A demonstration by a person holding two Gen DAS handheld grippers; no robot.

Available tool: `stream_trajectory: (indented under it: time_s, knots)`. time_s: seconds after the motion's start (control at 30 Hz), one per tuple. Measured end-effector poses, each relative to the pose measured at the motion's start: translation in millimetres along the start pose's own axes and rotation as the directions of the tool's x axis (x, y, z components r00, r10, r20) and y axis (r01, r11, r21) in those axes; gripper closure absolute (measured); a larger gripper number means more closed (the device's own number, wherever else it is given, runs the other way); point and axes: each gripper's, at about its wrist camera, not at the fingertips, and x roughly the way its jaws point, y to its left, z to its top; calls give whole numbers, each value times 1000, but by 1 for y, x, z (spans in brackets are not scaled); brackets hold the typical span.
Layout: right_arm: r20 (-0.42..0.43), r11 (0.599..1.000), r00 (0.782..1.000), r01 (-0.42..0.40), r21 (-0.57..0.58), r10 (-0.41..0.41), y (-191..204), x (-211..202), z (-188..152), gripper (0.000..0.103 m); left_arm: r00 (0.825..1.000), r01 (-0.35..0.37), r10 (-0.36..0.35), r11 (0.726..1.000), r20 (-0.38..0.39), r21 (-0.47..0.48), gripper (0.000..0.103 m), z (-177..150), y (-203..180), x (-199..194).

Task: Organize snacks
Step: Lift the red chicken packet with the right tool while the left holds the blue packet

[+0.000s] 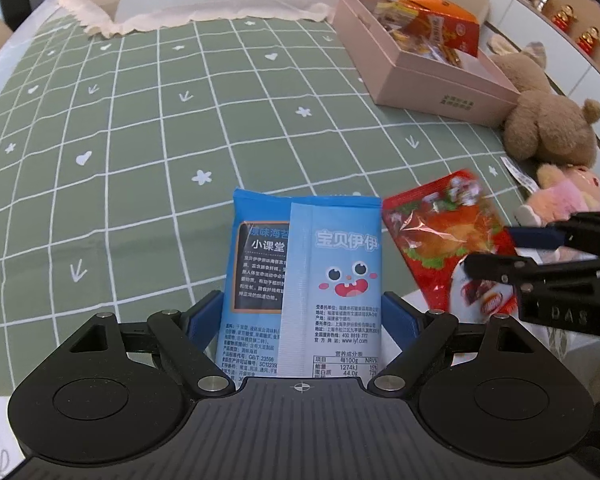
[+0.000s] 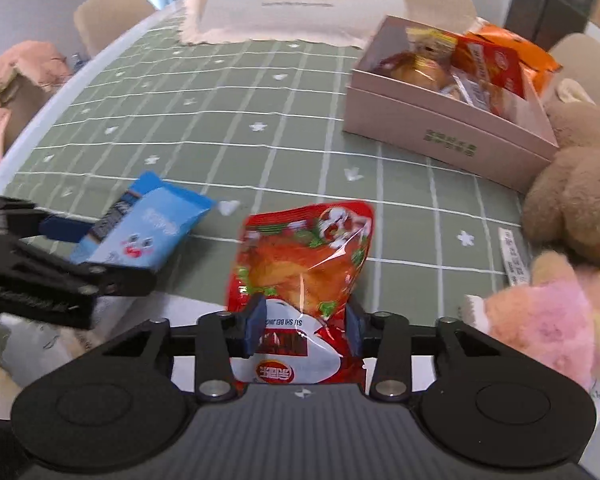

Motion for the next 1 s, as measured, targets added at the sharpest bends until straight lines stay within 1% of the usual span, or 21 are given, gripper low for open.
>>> stream_trajectory:
  time_s: [0.07, 0.1, 0.23, 0.3, 0.37, 0.4, 0.47, 0.5, 0.57, 0.6, 0.7, 0.8, 0.93, 1.0]
  knots:
    - [22, 1000, 1000, 12, 29, -13, -2, -3, -3, 17, 1000, 4, -4, 1000, -9, 5, 14, 2, 4, -2]
    - [36, 999, 999, 14, 46, -16, -3, -5, -6, 15, 1000, 7, -7, 1000, -12, 6, 14, 3, 6, -2]
    - [62, 998, 998, 1, 68, -5, 4, -8, -13, 15, 1000, 16, -16, 1000, -27, -23, 14, 7, 14, 1]
    - [81, 1000, 997, 5, 23, -7, 14, -5, -16, 15, 999, 23, -24, 999, -35, -24, 14, 8, 14, 4]
    - [90, 999, 995, 32, -32, -29, 21, 3, -16, 15, 999, 17, -17, 1000, -36, -5, 14, 7, 11, 5]
    - [81, 998, 996, 40, -49, -36, 22, 9, -15, 15, 999, 12, -12, 1000, -38, 9, 14, 6, 10, 5]
    - [43, 998, 999, 29, -61, -26, 19, 22, -12, 15, 999, 7, -6, 1000, -43, 25, 14, 6, 8, 6]
    - [35, 998, 999, 10, -57, -8, 18, 24, -11, 13, 999, 9, -8, 1000, -45, 27, 14, 7, 7, 6]
    - [25, 999, 999, -22, -41, 23, 14, 28, -8, 11, 999, 14, -13, 999, -49, 30, 14, 8, 8, 6]
    - [24, 999, 999, -27, -39, 28, 12, 30, -7, 8, 999, 17, -15, 999, -50, 34, 14, 9, 8, 7]
    - [36, 999, 999, 6, -48, -5, 12, 34, -7, 0, 998, 21, -19, 999, -56, 39, 14, 11, 9, 8]
    - [37, 999, 999, 11, -53, -9, 14, 34, -9, 0, 998, 28, -26, 999, -63, 41, 14, 13, 11, 9]
    - [-7, 999, 1000, -29, -41, 29, 14, 33, -10, 0, 997, 28, -25, 999, -70, 46, 14, 15, 10, 11]
    - [-36, 997, 999, -42, -60, 40, 17, 32, -9, 0, 997, 20, -16, 998, -73, 59, 13, 15, 8, 12]
